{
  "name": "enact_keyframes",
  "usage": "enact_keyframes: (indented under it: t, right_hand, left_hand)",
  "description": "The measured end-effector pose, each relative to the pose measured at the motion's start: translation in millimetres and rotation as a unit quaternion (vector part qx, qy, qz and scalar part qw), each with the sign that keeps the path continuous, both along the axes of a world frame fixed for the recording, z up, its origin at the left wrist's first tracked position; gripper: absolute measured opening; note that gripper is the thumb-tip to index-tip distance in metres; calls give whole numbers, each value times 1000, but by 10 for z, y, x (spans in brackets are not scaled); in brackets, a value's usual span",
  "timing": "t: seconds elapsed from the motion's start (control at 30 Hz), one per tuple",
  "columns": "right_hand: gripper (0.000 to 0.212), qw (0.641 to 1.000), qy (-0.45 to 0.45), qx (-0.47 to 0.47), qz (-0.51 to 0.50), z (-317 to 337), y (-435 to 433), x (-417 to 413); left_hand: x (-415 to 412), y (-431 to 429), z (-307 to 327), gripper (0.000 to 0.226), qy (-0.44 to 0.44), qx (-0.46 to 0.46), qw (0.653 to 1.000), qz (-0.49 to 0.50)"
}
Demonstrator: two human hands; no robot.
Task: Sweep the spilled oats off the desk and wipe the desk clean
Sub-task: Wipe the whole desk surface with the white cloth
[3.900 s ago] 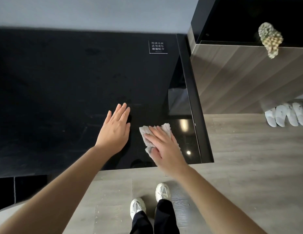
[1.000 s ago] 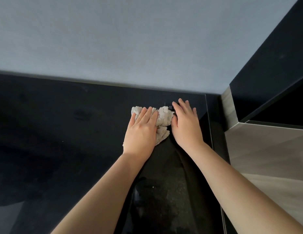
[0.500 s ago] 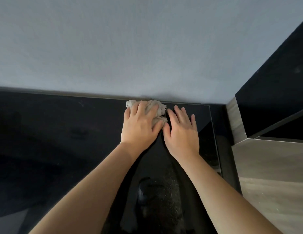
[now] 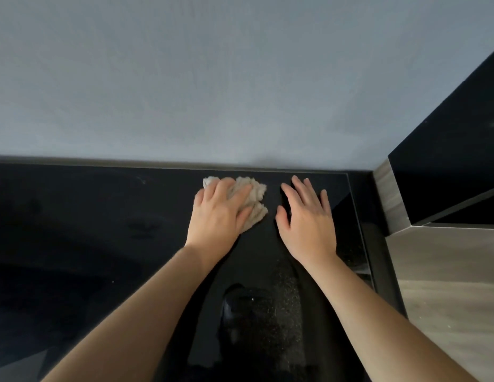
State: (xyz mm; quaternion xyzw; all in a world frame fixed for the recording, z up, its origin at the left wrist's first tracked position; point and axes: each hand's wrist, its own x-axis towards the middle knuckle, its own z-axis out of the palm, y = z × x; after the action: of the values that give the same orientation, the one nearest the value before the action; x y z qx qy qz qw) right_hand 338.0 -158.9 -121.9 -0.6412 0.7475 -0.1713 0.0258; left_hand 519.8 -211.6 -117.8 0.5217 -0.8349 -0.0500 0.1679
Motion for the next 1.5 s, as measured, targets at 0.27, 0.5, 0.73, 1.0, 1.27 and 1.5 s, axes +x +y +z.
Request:
enact_keyframes:
  t: [0.27, 0.5, 0.73, 1.0, 1.27, 1.5]
  right_hand:
    - [48, 1000, 23, 17, -3, 2, 13, -7]
    - [58, 993, 76, 84, -31, 14, 271, 382]
    - [58, 992, 83, 91, -29, 23, 277, 385]
    - [55, 992, 87, 84, -31, -7, 264, 367]
    - [55, 991, 56, 119, -39, 130, 626, 482]
    - [59, 987, 85, 127, -48, 28, 1190, 612]
  left_hand:
    - [162, 490, 11, 38, 18, -21, 1000, -2]
    - [223, -187, 50, 43, -32, 12, 998, 58]
    - [513, 628, -9, 37, 19, -36, 999, -29]
    - [302, -20, 97, 39, -23, 13, 998, 56]
    - [678, 800, 112, 47, -12, -50, 993, -103]
    - [554, 902, 105, 47, 14, -35, 998, -49]
